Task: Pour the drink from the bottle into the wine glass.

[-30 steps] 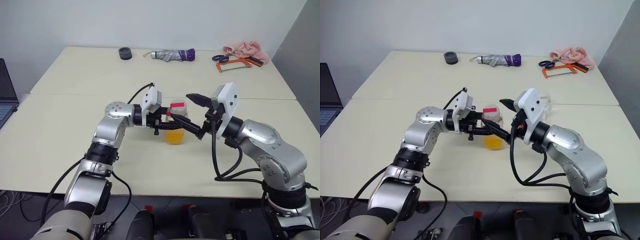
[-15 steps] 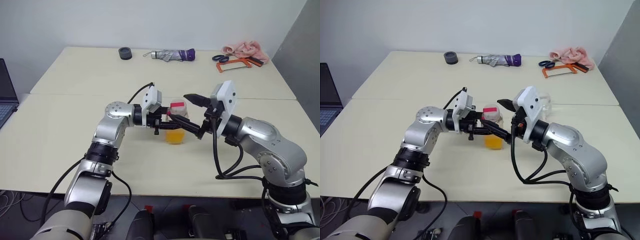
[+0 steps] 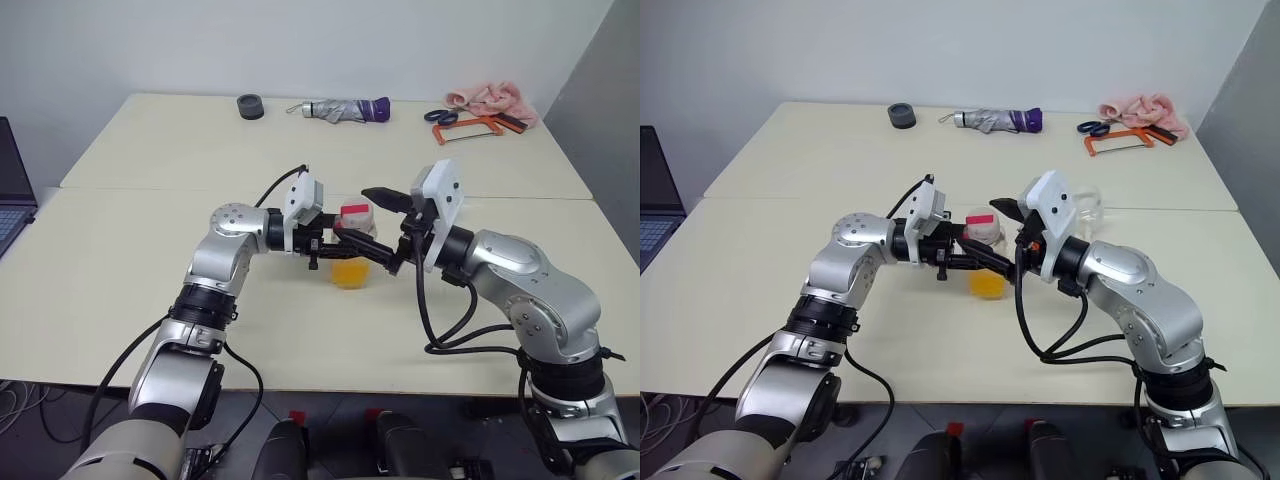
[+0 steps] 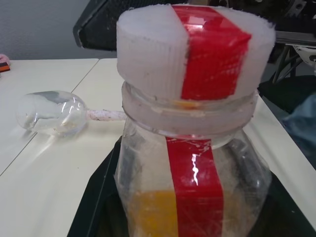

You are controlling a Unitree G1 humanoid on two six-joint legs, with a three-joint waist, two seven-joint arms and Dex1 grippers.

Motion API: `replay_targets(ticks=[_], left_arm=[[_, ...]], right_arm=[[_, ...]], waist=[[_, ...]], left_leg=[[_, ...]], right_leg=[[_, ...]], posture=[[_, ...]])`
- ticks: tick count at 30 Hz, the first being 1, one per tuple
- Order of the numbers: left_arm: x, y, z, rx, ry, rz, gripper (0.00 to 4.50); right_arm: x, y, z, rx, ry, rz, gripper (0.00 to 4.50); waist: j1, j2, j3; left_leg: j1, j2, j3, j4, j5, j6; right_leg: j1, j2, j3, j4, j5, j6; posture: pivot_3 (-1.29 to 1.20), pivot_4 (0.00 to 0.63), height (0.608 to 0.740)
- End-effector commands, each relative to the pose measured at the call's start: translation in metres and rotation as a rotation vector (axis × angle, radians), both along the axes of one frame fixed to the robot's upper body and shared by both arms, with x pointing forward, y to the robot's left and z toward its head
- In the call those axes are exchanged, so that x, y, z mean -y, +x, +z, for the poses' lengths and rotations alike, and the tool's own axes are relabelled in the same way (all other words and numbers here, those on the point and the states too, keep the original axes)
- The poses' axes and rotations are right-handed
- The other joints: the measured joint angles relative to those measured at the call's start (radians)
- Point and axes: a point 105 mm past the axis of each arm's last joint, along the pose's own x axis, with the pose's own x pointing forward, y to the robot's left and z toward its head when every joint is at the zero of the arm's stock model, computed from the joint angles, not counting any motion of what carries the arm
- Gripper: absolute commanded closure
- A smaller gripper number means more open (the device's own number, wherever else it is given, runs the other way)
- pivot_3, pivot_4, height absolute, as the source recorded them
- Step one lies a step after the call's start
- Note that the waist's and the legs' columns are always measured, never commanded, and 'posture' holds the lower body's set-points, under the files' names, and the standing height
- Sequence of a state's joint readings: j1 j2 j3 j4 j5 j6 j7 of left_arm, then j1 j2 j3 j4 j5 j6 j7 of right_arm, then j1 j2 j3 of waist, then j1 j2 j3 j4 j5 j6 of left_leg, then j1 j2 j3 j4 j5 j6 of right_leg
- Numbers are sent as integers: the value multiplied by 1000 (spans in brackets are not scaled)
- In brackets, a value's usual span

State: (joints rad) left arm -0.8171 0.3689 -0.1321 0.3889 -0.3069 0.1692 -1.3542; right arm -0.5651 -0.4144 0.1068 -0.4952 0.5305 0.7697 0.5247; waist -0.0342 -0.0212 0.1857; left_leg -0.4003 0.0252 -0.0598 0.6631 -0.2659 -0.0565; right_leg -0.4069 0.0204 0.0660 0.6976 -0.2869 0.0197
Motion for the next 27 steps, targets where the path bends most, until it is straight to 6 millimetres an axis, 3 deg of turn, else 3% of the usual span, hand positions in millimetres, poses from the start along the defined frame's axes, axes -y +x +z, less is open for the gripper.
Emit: replay_targets(ticks=[1,5,7,17,24,27], left_arm=[[2,-4,15,61,-32,-16,2703],[2,-4,15,60,-33,-15,2703],[2,-4,14,60,-34,-15,2704],[1,-5,12,55,-37,-10,2704],[-1,-5,11,49,-41,4,2704],[-3,-2,11,45,-54,30,2704]], right_arm=[[-4,-5,13,67,10,29,889],[-5,-5,15,90,4,27,2334],[-5,-6,15,97,2,30,2797],[-4,-9,21,311,-71,-12,2804],[25,-4,44,282,156,-148,2807],[63,-1,36,250,169,-307,2808]], waist=[[0,0,0],[0,0,0],[0,0,0],[0,0,0],[1,0,0],[2,0,0]], left_leg=[[0,0,0,0,0,0],[0,0,0,0,0,0],[0,0,0,0,0,0],[0,0,0,0,0,0],[0,0,0,0,0,0],[0,0,0,0,0,0]], right_leg=[[0,0,0,0,0,0],[0,0,0,0,0,0],[0,0,0,0,0,0],[0,0,0,0,0,0],[0,-1,0,0,0,0],[0,-2,0,0,0,0]], posture=[[0,150,740],[0,150,740],[0,150,740],[0,150,740],[0,150,740],[0,150,740]])
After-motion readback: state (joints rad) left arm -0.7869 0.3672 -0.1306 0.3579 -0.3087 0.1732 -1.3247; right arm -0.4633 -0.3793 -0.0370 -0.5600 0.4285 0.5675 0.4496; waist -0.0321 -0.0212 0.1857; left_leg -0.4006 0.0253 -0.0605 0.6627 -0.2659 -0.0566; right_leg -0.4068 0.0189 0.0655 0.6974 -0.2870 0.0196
